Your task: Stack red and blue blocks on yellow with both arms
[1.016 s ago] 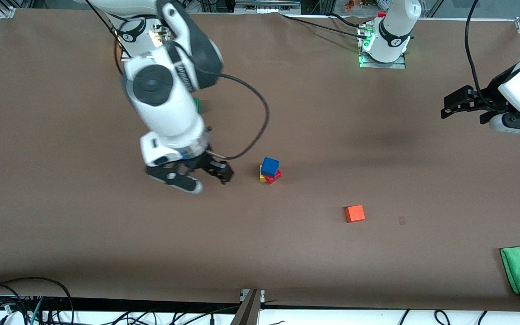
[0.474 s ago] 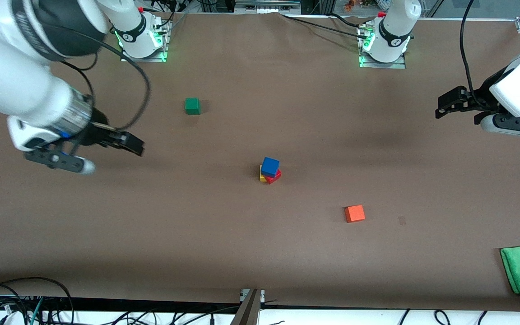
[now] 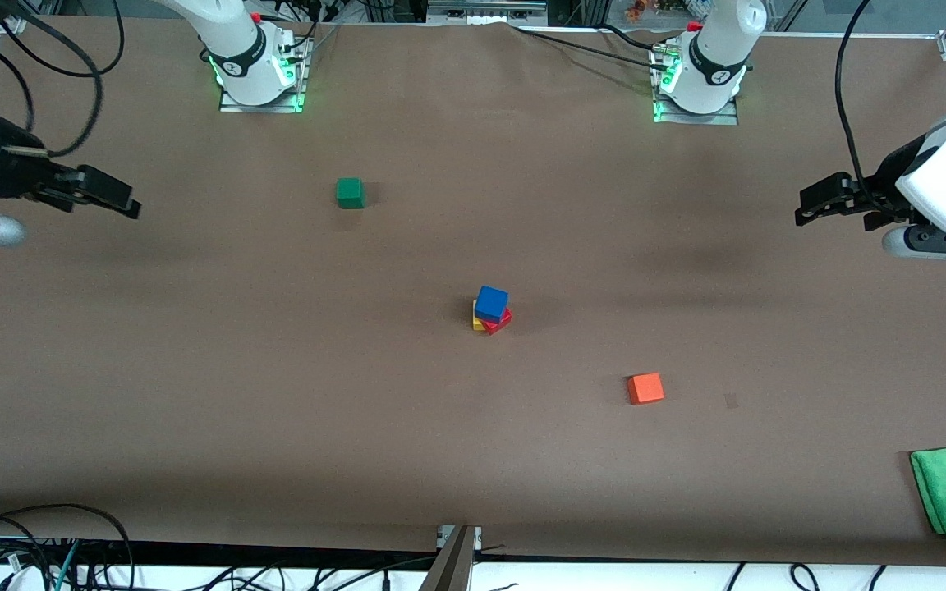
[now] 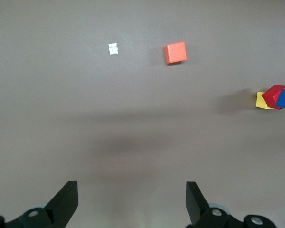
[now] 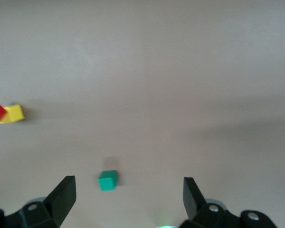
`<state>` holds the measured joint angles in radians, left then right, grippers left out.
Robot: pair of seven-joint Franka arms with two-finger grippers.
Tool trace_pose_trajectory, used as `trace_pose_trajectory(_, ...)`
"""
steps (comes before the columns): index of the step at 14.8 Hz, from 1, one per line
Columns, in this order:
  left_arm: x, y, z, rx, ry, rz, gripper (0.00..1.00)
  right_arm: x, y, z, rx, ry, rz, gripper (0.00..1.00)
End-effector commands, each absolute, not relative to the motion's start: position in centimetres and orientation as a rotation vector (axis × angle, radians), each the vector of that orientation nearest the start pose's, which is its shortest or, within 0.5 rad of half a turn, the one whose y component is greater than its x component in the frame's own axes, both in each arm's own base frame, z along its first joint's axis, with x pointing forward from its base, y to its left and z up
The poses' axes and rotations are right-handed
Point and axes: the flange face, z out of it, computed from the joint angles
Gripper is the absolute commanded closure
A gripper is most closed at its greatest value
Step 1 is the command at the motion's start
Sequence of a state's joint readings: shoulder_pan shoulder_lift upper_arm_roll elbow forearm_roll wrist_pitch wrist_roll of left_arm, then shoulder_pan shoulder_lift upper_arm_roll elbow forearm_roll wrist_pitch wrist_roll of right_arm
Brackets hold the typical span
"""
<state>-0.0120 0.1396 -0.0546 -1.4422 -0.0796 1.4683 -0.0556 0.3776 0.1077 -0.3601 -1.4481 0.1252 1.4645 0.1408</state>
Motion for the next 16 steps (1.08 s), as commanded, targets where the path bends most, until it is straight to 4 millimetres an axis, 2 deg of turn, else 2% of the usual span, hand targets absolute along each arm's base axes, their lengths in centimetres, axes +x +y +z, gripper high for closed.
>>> trace_pose_trajectory(1, 58.5, -5.2, 60.0, -3.213, 0.016, 0.177, 0.0, 54.4, 2.3, 62.0, -3.082, 0.112, 0.129, 0.0)
trace_pose_trajectory(2, 58.4, -5.5, 60.1, -3.208, 0.023, 0.174, 0.0, 53.8, 2.3, 61.8, -3.089, 0.107, 0.108, 0.0)
trace_pose_trajectory(5, 58.3, -3.4, 60.8, -3.209, -0.024, 0.155, 0.0, 52.1, 2.1, 60.7, -3.086, 0.107, 0.08, 0.0)
trace_pose_trajectory(7, 58.3, -3.3, 60.8, -3.208, -0.024, 0.157, 0.0, 51.4, 2.3, 60.5, -3.087, 0.091, 0.082, 0.0)
trace_pose_trajectory(9, 58.3, -2.7, 60.8, -3.208, -0.041, 0.159, 0.0, 51.5, 2.5, 61.0, -3.088, 0.065, 0.075, 0.0)
trace_pose_trajectory(16, 58.4, -2.5, 60.7, -3.206, -0.049, 0.154, 0.0, 52.2, 2.6, 60.6, -3.109, 0.03, 0.044, 0.0)
